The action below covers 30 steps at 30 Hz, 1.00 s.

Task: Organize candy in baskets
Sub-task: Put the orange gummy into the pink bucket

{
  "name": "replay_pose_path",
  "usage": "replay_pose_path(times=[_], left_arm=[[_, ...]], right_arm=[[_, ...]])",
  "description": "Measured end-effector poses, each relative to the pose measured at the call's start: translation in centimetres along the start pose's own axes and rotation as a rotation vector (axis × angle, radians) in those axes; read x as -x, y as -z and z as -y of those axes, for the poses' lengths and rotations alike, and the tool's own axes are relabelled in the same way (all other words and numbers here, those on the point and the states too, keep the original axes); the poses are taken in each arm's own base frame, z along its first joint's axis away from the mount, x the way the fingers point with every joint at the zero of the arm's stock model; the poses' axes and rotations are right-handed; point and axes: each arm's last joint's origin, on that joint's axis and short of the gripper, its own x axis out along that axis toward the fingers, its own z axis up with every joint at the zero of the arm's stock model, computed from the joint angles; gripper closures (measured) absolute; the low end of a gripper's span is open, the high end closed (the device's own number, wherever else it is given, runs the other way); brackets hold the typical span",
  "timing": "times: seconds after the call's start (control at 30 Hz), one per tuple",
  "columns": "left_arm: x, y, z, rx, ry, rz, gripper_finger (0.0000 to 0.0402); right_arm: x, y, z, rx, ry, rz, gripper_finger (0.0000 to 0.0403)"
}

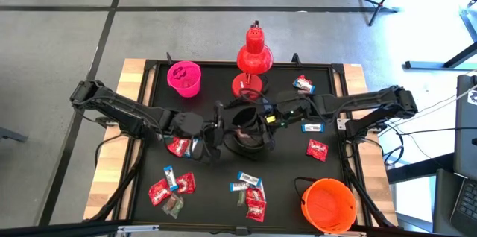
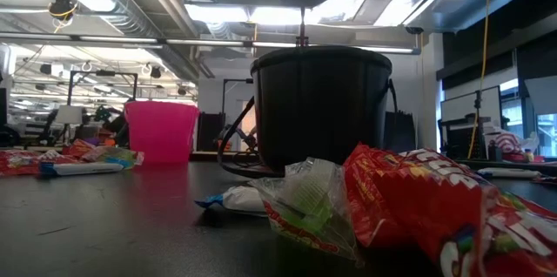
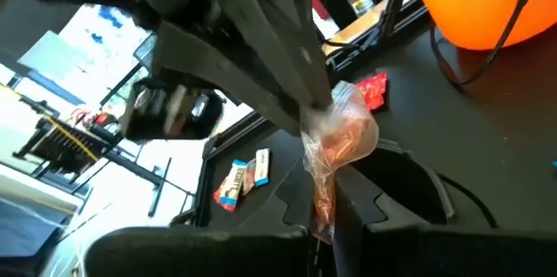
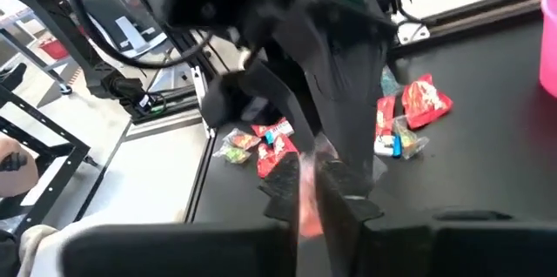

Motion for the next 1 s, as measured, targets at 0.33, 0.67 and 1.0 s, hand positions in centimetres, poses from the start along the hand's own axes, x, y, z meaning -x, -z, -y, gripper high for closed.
replay_pose_path(times=[0.33, 0.67, 1.0], left_arm=[[2.9, 0.7, -1.5, 0.036, -0.106, -0.176, 0.0401], [10.6, 4.0, -7.8, 0.351, -0.318, -0.296, 0.0401], [11.3, 11.6, -11.3, 0.632, -0.581, -0.599, 0.0401]], right_arm=[[2.6, -3.4, -1.6, 0.102, 0.076, -0.088, 0.0250], [6.2, -4.0, -1.9, 0.178, 0.299, -0.086, 0.0252], [6.5, -0.7, -0.6, 0.136, 0.367, -0.128, 0.0254]])
